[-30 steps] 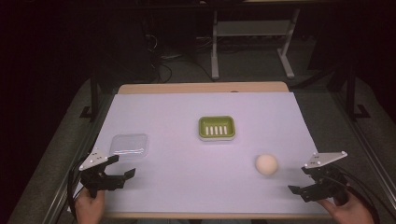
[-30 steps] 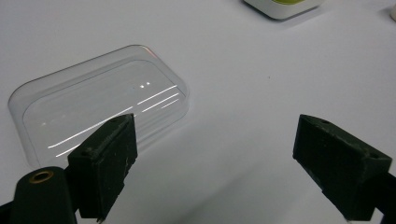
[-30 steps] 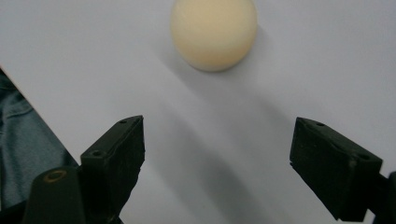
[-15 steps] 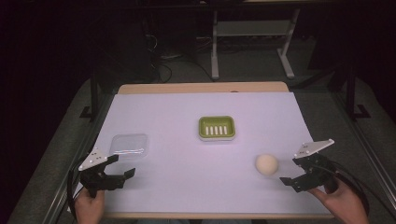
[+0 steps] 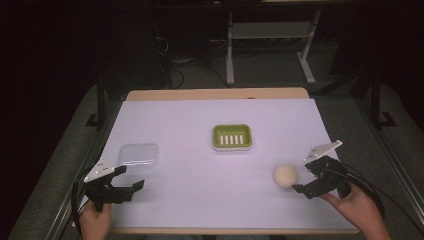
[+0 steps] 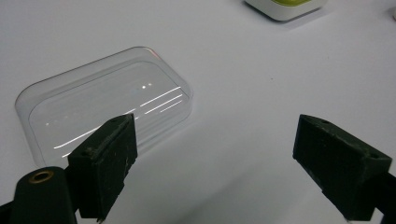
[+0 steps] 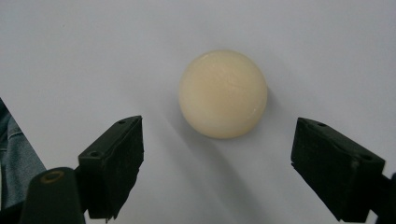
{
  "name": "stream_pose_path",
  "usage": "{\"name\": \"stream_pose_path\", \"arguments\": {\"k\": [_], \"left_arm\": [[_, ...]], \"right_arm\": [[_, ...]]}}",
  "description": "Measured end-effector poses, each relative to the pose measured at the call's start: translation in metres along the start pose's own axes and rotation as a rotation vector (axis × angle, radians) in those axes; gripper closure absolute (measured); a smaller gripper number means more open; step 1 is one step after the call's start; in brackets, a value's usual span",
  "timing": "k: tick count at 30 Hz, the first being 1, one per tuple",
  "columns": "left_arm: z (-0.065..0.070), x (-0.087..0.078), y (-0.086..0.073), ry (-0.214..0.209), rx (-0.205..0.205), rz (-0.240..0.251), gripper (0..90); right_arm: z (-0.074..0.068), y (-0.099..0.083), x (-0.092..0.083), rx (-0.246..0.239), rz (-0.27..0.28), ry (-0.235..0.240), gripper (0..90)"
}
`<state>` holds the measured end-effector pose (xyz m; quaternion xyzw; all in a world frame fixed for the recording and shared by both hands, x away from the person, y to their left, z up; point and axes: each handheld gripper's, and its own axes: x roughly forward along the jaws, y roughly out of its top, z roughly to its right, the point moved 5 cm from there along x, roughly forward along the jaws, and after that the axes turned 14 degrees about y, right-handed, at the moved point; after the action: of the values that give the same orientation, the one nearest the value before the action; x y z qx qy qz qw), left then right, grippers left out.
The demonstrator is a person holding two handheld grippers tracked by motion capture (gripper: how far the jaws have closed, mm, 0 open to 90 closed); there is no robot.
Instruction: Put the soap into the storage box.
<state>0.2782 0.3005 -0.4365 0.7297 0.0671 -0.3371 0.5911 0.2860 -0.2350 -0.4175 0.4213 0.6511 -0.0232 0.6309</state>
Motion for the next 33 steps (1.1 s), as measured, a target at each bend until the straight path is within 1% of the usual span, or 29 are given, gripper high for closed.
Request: {"name": "stream_pose_path", "arguments": {"k": [5, 7, 8, 9, 11, 12, 15, 16, 19, 20, 21, 22, 24, 28, 33], "left_arm": [[0.000, 0.000, 0.000, 0.000, 0.000, -0.002, 12.9], [0.000, 0.001, 0.000, -0.001, -0.001, -0.004, 12.9], [0.001, 0.001, 0.000, -0.002, -0.008, 0.000, 12.9], [0.001, 0.001, 0.000, -0.002, -0.008, 0.000, 12.9], [0.000, 0.000, 0.000, 0.000, 0.003, -0.003, 12.9], [0.000, 0.000, 0.000, 0.001, 0.003, -0.003, 12.9], [0.000, 0.000, 0.000, 0.000, 0.002, -0.002, 12.9], [0.001, 0.001, 0.000, 0.000, -0.004, 0.000, 12.9], [0.000, 0.001, 0.000, 0.000, 0.002, -0.003, 12.9], [0.000, 0.001, -0.001, 0.001, 0.002, -0.004, 12.9], [0.000, 0.001, -0.001, 0.001, 0.002, -0.004, 12.9], [0.001, 0.001, 0.000, 0.000, -0.007, 0.001, 12.9], [0.001, 0.001, 0.000, 0.000, 0.006, -0.006, 12.9], [0.001, 0.001, 0.000, 0.001, 0.008, -0.008, 12.9], [0.000, 0.001, 0.000, 0.000, 0.003, -0.006, 12.9]], "right_arm": [[0.001, 0.004, 0.001, 0.002, 0.001, 0.004, 16.4], [0.001, 0.006, 0.004, -0.004, -0.009, 0.010, 16.4], [0.001, 0.007, 0.005, -0.004, -0.011, 0.010, 16.4], [0.001, 0.008, 0.006, 0.000, -0.017, 0.012, 16.4], [0.001, 0.009, 0.007, -0.007, -0.022, 0.014, 16.4], [0.000, 0.010, 0.008, -0.003, -0.023, 0.015, 16.4], [0.001, 0.012, 0.011, -0.012, -0.035, 0.012, 16.4], [0.002, 0.012, 0.013, -0.014, -0.044, 0.010, 16.3], [0.003, 0.012, 0.014, -0.011, -0.051, 0.012, 16.3], [0.003, 0.012, 0.016, 0.000, -0.058, 0.015, 16.1], [0.003, 0.012, 0.016, 0.000, -0.060, 0.015, 16.0], [0.003, 0.012, 0.016, 0.000, -0.060, 0.015, 16.0], [0.003, 0.012, 0.020, 0.000, -0.067, 0.018, 15.6], [0.004, 0.014, 0.022, 0.000, -0.076, 0.020, 15.6], [0.005, 0.018, 0.030, 0.001, -0.097, 0.019, 15.4]]}}
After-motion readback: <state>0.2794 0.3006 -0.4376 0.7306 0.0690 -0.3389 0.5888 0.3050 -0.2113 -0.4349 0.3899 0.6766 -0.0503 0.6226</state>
